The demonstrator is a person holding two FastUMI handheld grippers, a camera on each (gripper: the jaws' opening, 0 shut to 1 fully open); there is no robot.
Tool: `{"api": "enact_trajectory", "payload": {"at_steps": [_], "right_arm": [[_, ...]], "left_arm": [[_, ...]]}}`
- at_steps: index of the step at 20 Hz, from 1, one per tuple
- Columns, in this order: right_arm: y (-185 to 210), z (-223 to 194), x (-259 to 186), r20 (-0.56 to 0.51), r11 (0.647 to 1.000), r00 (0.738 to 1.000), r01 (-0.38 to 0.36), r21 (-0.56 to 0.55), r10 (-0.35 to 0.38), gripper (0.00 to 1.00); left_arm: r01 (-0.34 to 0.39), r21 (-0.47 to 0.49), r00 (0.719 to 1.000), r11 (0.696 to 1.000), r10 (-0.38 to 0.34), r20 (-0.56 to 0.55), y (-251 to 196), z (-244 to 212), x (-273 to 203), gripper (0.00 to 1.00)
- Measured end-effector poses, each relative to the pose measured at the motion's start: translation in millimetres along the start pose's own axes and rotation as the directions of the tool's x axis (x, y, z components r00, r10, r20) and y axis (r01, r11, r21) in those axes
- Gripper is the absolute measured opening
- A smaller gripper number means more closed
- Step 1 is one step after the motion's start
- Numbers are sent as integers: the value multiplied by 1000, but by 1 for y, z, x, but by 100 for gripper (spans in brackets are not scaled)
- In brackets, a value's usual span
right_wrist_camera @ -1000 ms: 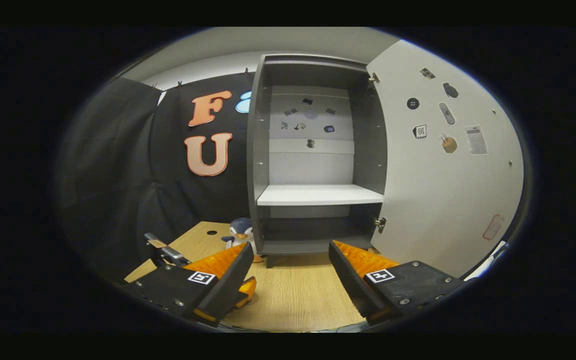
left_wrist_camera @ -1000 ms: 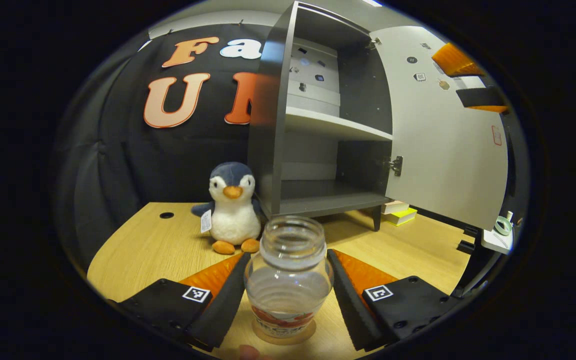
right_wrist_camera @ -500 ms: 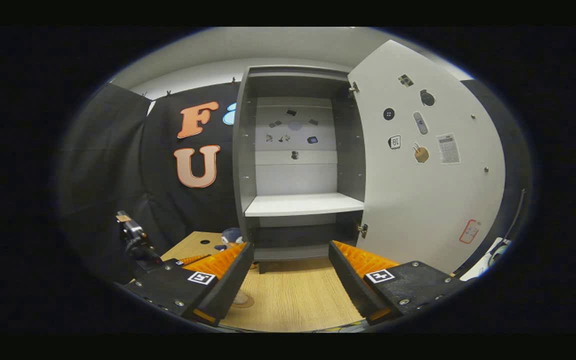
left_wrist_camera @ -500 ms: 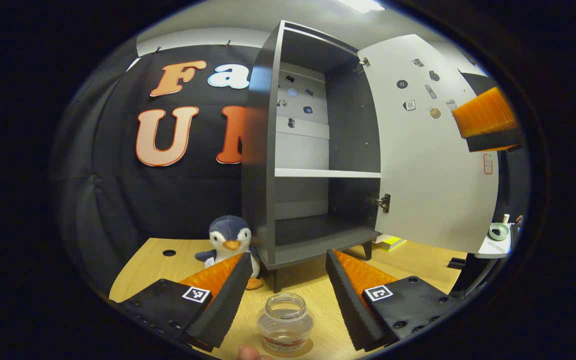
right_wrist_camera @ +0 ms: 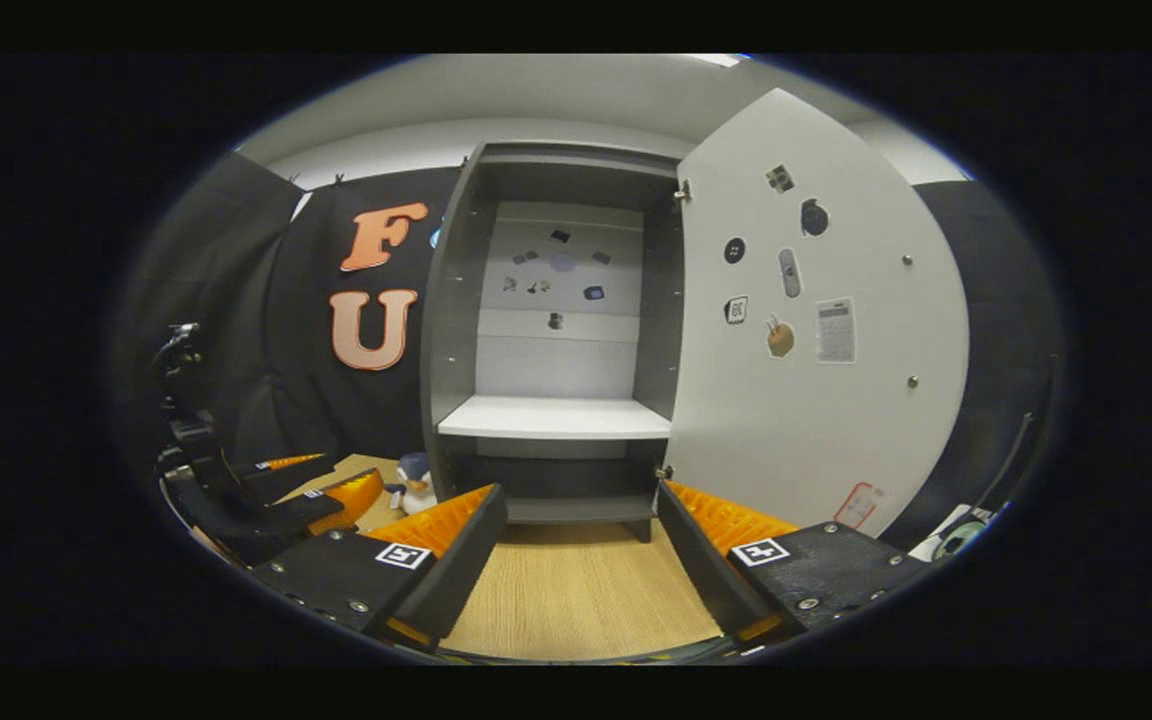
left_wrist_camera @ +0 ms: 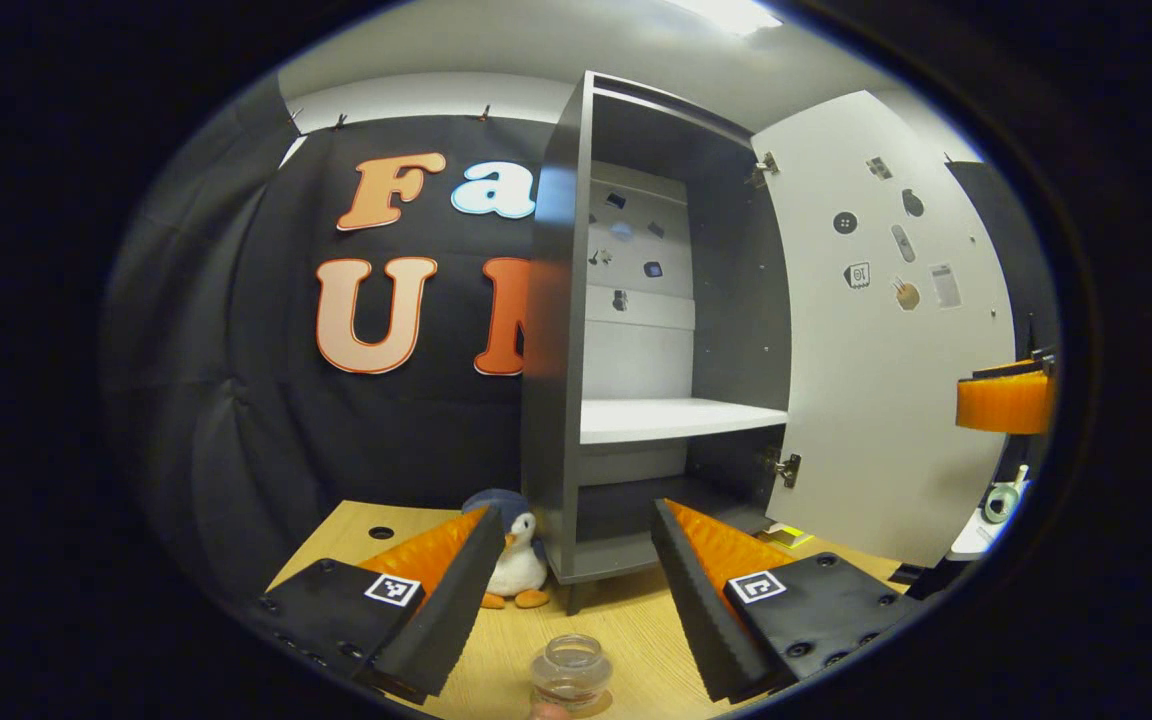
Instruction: Open the cabinet door with the right hand, grasp the bottle in the cabinet with the left hand and place it on the coaster, then close the cabinet door with the right hand.
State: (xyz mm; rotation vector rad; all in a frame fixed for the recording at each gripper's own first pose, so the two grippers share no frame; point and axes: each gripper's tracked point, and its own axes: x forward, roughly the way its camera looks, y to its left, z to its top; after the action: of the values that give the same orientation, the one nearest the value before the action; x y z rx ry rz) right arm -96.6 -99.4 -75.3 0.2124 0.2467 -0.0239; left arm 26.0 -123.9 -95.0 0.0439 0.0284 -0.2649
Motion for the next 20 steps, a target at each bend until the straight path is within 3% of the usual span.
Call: {"api": "enact_trajectory", "payload": {"at_steps": [4, 6, 7, 12, 13, 14, 18, 20], "right_arm": [[-32, 25, -17, 49, 1000, 999, 26, -10, -25, 93], [-50, 35, -29, 75, 998, 996, 54, -10, -53, 97], [-61, 36, -34, 75, 998, 995, 68, -6, -67, 93], [-114, 38, -62, 69, 991, 988, 134, 14, -134, 93], [-124, 38, -68, 69, 989, 987, 146, 16, -147, 97], [-135, 38, -74, 67, 987, 984, 162, 18, -162, 94], [-188, 43, -93, 84, 968, 964, 250, 16, -251, 97], [-217, 48, -97, 98, 953, 948, 303, 13, -302, 93]], "left_arm": [[-50, 12, 998, 999, 50, 39, 4, 43, -5, 96], [-57, 32, 998, 998, 56, 40, -1, 60, -9, 97], [-56, 40, 998, 998, 55, 34, -5, 67, -9, 96], [-64, 61, 997, 996, 61, 37, -23, 89, -18, 97], [-57, 51, 998, 997, 55, 37, -29, 92, -19, 97], [-51, 39, 998, 998, 49, 36, -33, 93, -19, 96], [-54, 5, 998, 999, 54, 31, -44, 101, -20, 96], [-63, 5, 997, 998, 63, 40, -46, 105, -21, 96]]}}
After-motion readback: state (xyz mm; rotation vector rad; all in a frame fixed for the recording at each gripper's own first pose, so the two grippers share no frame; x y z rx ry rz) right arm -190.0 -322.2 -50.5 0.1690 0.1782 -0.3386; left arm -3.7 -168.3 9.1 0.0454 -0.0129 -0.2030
